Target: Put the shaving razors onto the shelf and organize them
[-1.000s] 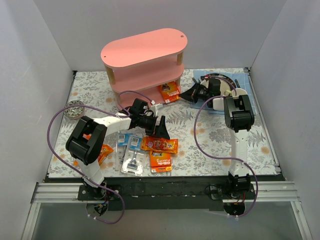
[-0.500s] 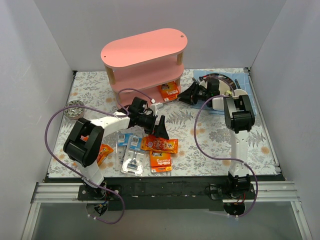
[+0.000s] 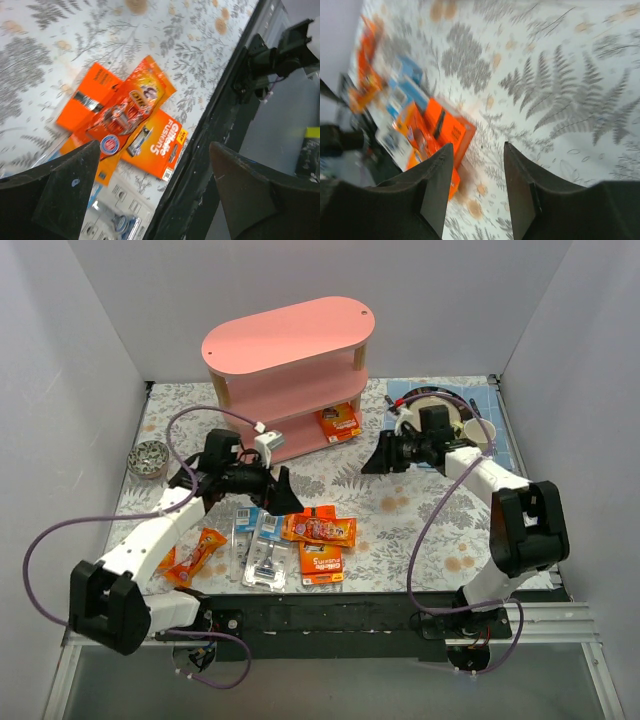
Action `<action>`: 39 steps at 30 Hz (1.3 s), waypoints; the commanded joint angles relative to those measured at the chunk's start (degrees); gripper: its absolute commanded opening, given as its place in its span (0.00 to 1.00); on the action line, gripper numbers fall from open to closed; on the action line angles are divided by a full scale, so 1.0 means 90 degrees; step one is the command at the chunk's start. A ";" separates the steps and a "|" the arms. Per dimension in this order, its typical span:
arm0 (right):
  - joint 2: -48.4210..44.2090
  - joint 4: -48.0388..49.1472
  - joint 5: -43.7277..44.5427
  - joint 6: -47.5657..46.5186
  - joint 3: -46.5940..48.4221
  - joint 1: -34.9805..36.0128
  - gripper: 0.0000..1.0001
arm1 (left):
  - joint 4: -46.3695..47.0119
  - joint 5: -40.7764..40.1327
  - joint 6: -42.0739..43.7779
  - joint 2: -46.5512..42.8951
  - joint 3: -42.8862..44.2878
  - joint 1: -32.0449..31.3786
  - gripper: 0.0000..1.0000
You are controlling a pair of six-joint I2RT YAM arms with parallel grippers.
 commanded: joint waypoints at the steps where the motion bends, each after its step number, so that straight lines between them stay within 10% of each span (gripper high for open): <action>1: -0.0797 -0.1532 0.0876 -0.2712 -0.0182 0.1307 0.53 | -0.0885 -0.0432 0.0210 -0.0887 -0.0298 0.0550 0.91; 8: -0.0712 -0.1737 0.1826 -0.4374 -0.0017 0.3241 0.57 | -0.1014 -0.1253 -0.0132 -0.1796 -0.0572 0.1400 0.94; 21: 0.0421 -0.1669 0.2813 -0.5675 0.0267 0.4288 0.56 | -0.0994 -0.0278 -0.0942 -0.1387 -0.0230 0.3138 0.92; 24: 0.0383 -0.1543 0.3191 -0.5452 0.0180 0.4317 0.14 | -0.1033 -0.0364 -0.0972 -0.1124 -0.0045 0.3334 0.89; 26: 0.0266 -0.1571 0.3359 -0.5159 0.0063 0.4114 0.01 | -0.1043 -0.0336 -0.0884 -0.1035 0.0111 0.3344 0.88; 35: -0.1014 -0.2654 0.3565 -0.4084 -0.0592 0.1276 0.02 | -0.0790 0.0533 -0.1255 -0.1288 -0.0356 0.3130 0.83; 39: -0.1607 -0.2889 0.3957 -0.3644 -0.0700 0.0519 0.39 | -0.0468 0.0512 -0.1305 -0.1377 -0.0611 0.2340 0.79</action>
